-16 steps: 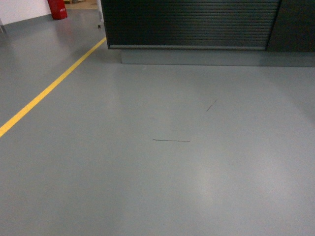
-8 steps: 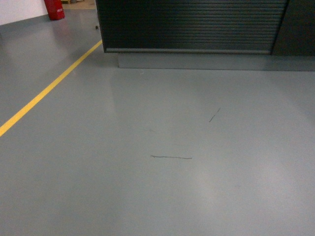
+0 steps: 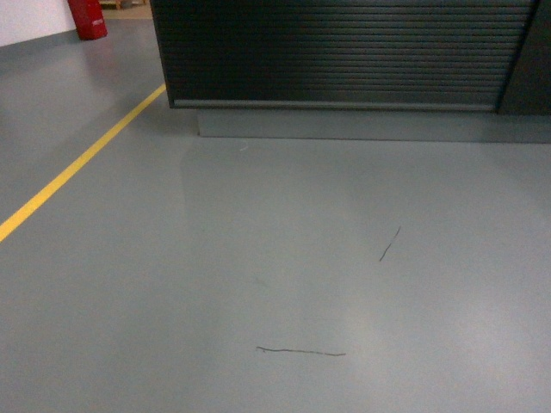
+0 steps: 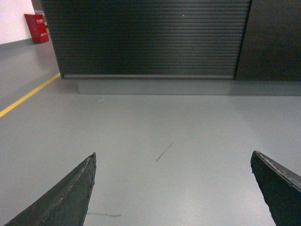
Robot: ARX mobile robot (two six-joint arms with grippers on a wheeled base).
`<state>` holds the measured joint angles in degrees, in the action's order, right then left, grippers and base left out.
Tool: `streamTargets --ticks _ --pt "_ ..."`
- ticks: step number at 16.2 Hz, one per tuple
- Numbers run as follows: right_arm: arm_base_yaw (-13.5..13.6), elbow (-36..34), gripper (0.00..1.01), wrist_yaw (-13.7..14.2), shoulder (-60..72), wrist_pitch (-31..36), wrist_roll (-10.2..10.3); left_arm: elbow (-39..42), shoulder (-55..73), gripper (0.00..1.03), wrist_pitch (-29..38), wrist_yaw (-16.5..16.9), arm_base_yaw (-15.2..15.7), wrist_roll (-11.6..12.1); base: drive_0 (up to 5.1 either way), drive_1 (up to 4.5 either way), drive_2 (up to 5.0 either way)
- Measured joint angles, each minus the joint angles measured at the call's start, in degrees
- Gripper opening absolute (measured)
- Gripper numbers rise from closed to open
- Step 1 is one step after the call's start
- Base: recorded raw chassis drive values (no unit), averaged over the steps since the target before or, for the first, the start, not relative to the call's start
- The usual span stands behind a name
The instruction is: Place dark red mango on scale at checkout
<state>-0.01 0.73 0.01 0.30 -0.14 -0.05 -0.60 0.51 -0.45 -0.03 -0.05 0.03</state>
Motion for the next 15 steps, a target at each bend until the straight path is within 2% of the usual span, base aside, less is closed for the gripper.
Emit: streamTargets --ticks 15 --pt "0.00 0.00 0.98 0.00 0.00 0.00 0.00 0.00 0.00 0.98 0.42 0.02 0.00 0.00 0.0 4.15 -4.2"
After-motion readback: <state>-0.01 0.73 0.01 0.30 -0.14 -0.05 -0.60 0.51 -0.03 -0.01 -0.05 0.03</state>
